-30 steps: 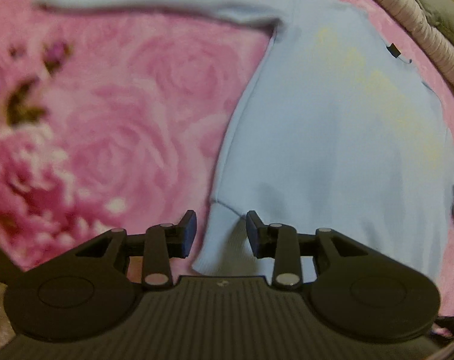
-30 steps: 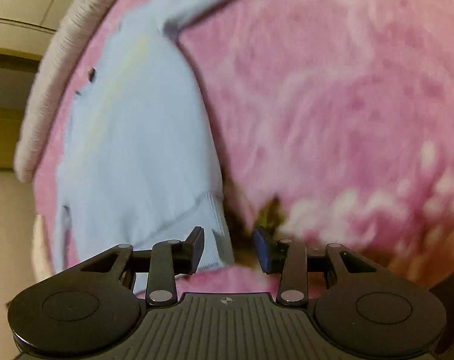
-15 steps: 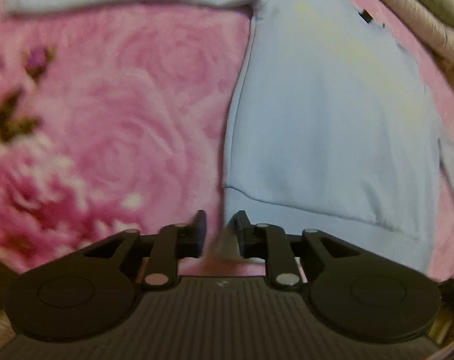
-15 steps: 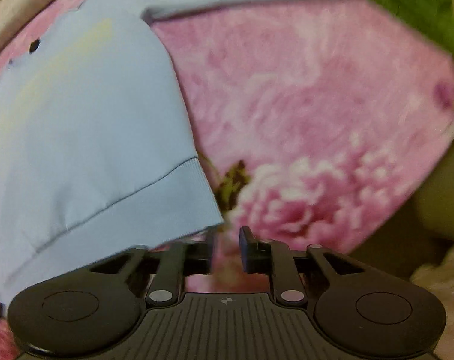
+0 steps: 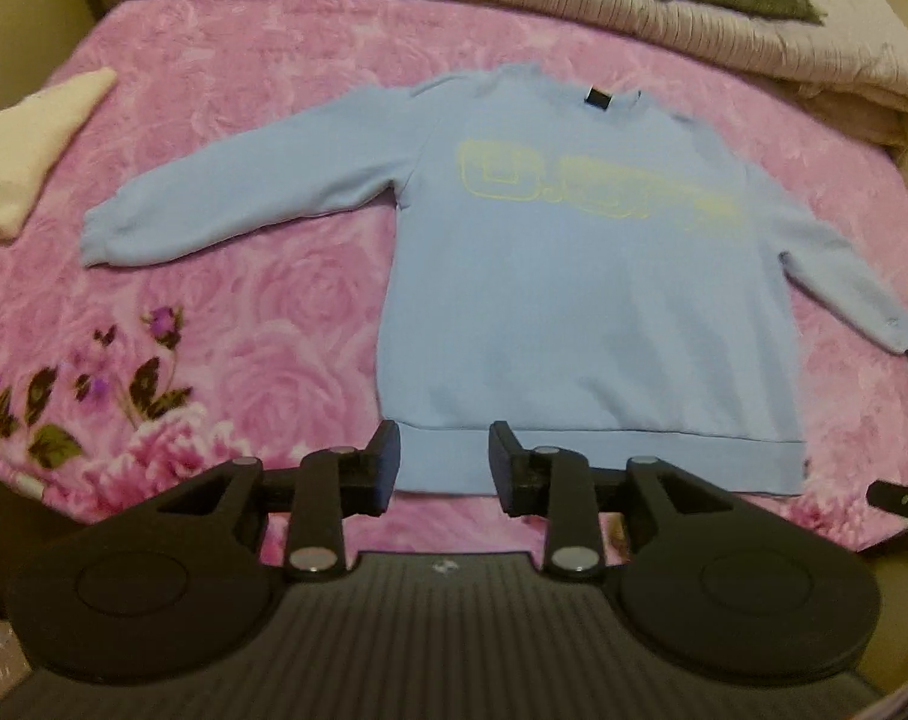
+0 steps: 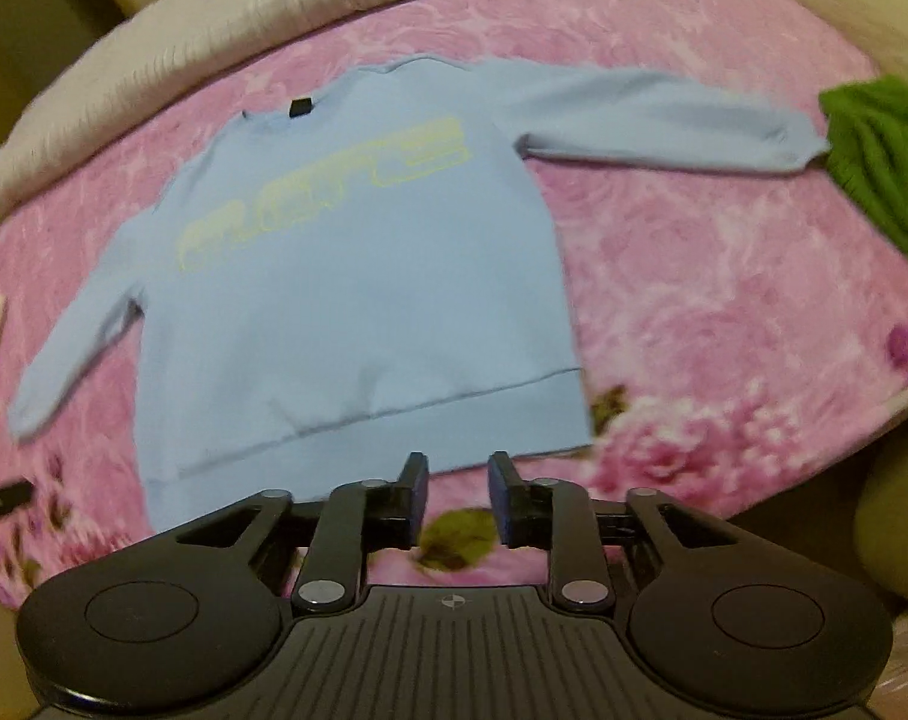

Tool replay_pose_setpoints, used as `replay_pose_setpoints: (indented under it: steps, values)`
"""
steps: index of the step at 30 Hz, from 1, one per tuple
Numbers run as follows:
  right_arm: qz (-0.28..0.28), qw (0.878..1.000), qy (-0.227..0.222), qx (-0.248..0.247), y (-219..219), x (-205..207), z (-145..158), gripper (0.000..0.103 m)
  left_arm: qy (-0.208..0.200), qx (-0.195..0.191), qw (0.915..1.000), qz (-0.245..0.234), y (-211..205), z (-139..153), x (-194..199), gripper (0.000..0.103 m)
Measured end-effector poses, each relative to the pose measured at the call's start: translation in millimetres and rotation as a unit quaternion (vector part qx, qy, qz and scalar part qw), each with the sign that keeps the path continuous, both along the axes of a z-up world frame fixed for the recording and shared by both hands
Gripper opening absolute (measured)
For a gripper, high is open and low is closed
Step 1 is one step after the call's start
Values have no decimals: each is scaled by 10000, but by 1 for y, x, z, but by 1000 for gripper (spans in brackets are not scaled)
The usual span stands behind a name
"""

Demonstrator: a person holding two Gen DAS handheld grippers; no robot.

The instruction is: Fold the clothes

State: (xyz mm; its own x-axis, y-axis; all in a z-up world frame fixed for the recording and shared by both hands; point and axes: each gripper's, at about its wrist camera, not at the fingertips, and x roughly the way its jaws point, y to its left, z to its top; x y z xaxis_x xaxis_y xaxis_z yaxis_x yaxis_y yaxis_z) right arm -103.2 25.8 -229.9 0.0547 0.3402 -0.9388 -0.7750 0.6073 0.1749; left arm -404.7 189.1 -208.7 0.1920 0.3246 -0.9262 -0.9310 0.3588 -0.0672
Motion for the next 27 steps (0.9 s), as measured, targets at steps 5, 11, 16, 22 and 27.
replay_pose_setpoints:
  steps: [5,11,16,22,27]
  values:
    - [354,9990,-255,-66,-33,9,25,44,-70,-34,9998,183,-51,22,16,28]
    - [879,9944,-588,-18,-67,11,51,45,-51,191,9996,215,-110,55,37,30]
    - [1156,9913,-607,164,-90,8,69,46,10,457,9986,258,-148,78,44,35]
    - [1322,9898,-465,269,-113,2,78,48,96,580,9979,259,-180,90,49,35]
    - [1300,9902,-422,302,-132,3,83,53,117,698,9973,192,-198,96,54,35]
